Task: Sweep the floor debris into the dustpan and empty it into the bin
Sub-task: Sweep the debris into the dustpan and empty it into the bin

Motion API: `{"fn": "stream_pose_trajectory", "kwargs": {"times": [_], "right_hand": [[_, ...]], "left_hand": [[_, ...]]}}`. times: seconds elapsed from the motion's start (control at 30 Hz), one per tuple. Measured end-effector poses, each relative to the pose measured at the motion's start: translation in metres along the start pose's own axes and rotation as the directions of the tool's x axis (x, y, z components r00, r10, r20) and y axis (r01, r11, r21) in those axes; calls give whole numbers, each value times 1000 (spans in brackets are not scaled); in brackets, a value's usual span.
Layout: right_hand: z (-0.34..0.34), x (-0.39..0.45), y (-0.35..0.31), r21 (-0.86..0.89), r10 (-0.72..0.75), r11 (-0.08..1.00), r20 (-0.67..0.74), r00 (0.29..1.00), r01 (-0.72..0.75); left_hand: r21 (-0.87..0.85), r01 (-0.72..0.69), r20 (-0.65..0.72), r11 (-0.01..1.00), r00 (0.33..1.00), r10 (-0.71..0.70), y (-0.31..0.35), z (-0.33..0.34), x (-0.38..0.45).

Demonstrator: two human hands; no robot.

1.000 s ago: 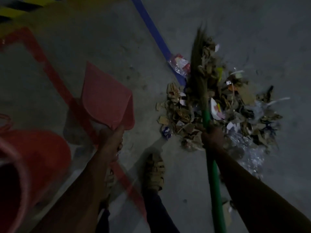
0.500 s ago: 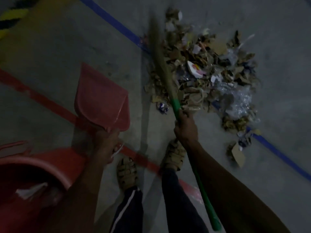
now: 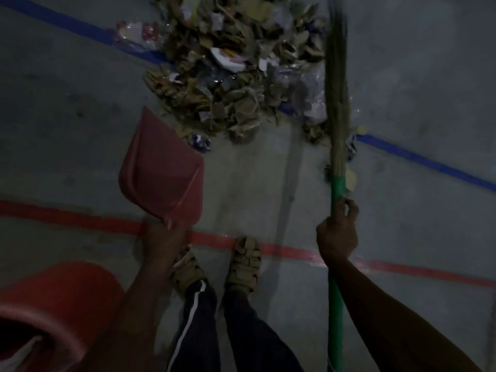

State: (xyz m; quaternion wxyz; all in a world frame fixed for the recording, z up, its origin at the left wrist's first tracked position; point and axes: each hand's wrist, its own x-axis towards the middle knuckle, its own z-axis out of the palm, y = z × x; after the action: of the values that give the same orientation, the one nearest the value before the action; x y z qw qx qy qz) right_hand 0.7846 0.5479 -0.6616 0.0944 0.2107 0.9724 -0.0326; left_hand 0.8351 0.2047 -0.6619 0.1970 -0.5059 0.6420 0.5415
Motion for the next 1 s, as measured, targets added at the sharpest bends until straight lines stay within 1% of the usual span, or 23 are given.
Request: {"fn": "stream_pose_trajectory", "kwargs": {"times": [0.07,0.13,0.17,0.23,0.3,0.33,0.37,0.4,0.53,0.57,0.63,0.73,0.8,0.83,0.9,1.0], "right_hand": [[-5,-2,37,25,107,994,49,993,-108],[-8,-1,66,64,232,969,108,967,-239],[-8,1,77,85,300,946,146,943,-314],[-5,12,96,121,427,877,245,870,-464],[4,26,110,150,484,816,350,802,-558],[11,32,115,163,484,802,387,785,-575],[21,38,119,183,470,798,408,783,-575],[30,43,121,205,446,802,420,790,-561],[28,49,89,276,312,842,452,835,-464],[30,49,82,287,282,852,453,846,-437],[32,50,70,319,192,885,417,889,-340],[36,46,60,398,-2,909,302,953,-124],[42,39,64,421,-73,907,189,979,-14],[44,35,67,414,-94,910,122,988,36],[44,26,75,412,-101,908,25,995,82],[42,20,94,405,-46,912,-52,998,63]], "left_hand": [[59,-23,33,998,999,22,-2,15,-4],[87,-17,56,996,998,13,-3,28,-6],[83,-10,66,997,998,4,-3,34,-8],[87,-9,85,996,996,2,-1,47,-9],[124,-19,101,992,995,7,1,61,-9],[157,-25,106,987,994,8,2,69,-8],[187,-37,109,982,994,16,2,76,-8],[208,-48,114,977,993,24,4,83,-9],[285,-84,120,955,991,51,12,114,-13],[286,-86,114,954,992,55,14,121,-14],[262,-70,108,962,993,43,18,135,-20],[236,-29,105,971,994,4,20,154,-27],[230,-18,113,973,994,-9,22,165,-31],[229,-18,126,973,992,-11,23,170,-34],[245,-28,133,969,991,-5,24,178,-37],[268,-42,123,962,992,9,25,187,-38]]}}
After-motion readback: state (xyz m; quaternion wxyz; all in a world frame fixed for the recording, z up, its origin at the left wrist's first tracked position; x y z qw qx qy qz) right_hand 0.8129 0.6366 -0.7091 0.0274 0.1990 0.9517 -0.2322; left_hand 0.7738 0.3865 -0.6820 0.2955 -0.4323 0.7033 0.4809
